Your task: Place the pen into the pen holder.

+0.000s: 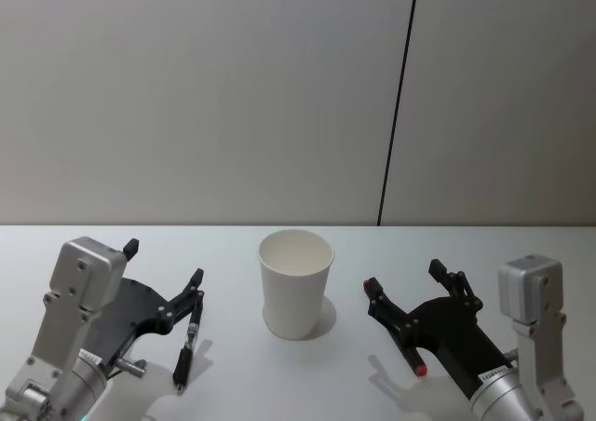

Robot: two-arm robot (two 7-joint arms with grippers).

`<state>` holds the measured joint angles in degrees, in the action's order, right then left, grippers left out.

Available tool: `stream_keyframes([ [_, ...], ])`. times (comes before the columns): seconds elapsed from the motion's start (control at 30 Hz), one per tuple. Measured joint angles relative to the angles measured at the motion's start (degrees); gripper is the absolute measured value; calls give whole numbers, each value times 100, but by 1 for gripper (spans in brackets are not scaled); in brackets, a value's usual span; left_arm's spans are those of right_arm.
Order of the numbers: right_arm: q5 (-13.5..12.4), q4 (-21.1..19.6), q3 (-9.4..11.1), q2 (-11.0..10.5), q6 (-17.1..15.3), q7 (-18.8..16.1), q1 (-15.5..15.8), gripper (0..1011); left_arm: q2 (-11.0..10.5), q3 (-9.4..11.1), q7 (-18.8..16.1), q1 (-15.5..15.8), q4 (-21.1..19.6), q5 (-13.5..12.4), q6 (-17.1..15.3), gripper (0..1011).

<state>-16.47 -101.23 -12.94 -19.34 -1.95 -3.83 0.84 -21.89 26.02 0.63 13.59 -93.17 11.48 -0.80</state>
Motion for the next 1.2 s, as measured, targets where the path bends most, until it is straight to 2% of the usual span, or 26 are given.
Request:
stream_keyframes([
  [1.2,0,0,0,0,0,0,0,1001,0,0,0,0,0,0,0,1000],
])
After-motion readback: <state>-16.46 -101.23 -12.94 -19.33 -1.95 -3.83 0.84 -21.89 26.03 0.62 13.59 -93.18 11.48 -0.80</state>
